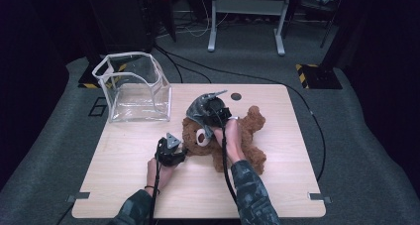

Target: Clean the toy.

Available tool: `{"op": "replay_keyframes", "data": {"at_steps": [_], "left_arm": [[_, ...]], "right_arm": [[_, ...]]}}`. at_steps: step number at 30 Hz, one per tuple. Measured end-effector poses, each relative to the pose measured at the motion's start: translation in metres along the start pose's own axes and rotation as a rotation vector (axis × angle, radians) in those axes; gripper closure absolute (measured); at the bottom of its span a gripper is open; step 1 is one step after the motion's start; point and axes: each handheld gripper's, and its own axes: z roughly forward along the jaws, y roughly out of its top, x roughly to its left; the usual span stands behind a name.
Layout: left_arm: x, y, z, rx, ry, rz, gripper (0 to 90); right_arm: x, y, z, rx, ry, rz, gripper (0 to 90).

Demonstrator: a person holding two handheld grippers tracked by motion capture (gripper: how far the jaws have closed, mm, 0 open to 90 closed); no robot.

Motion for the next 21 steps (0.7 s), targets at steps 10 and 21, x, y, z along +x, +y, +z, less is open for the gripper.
{"op": "replay_keyframes", "data": {"at_steps": [10,21], "left_arm": [[-0.001,0.000,0.000,-0.006,0.004,0.013,56.4],[0.000,0.000,0.000,-0.005,0.006,0.012,56.6]], "right_arm": [[0.011,0.011,0.016,0.026,0.033,-0.019,75.2],[-0.012,0.006,0.017,0.097,-0.092,-0.016,75.4]]}}
